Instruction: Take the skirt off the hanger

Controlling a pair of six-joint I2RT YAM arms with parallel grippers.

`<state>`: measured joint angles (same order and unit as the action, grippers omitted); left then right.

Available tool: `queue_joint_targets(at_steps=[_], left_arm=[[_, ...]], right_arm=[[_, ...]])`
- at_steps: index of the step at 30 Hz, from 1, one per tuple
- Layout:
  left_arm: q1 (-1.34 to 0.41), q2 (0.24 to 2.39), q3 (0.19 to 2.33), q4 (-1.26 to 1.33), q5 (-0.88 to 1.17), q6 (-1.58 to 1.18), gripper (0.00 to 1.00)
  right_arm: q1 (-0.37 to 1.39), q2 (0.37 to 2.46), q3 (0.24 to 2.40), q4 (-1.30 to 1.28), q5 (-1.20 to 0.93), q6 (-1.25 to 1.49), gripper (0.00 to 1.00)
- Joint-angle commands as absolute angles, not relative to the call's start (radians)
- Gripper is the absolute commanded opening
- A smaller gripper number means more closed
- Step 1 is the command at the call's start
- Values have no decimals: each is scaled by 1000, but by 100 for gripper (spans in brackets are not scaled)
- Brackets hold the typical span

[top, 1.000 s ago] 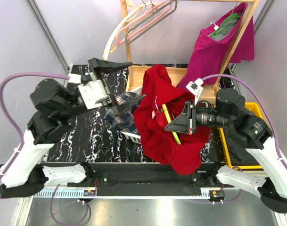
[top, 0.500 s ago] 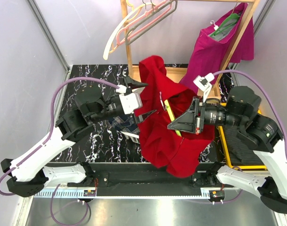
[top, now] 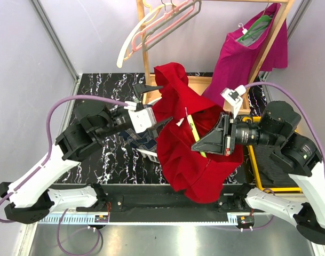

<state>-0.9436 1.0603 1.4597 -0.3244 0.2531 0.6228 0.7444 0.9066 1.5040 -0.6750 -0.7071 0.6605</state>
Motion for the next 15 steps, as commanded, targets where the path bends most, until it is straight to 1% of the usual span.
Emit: queue_joint_targets(at_steps=[1,5,8,9,10,11,12,13,14,15], left_arm=[[-936,1029,1537,-305,207,678,99],[-908,1046,1575,-299,210,683,99],[-827,1081,1610,-288,268,680,99],[-771,1107,1624,-282,287,670,99],[-740,1123,1644,-275,340,660,98],[-706,1141,1705,-279,379,631,97],[-628,1188,1750,-288,423,606,97],[-591,1221,1806,-323,514,566,97],[-553,1257,1959,-360,570,469,96],[-475,1343,2052,-406,639,412,95]], right_arm=[[750,868,1513,-609,-784,670,0],[750,880,1523,-617,-798,675,0],[750,890,1537,-617,-816,683,0],[749,888,1539,-617,-819,686,0],[749,887,1539,-617,-827,695,0],[750,884,1539,-620,-831,696,0],[750,881,1539,-623,-833,696,0],[749,879,1539,-624,-834,699,0],[750,874,1540,-632,-834,699,0],[750,873,1542,-634,-834,698,0]])
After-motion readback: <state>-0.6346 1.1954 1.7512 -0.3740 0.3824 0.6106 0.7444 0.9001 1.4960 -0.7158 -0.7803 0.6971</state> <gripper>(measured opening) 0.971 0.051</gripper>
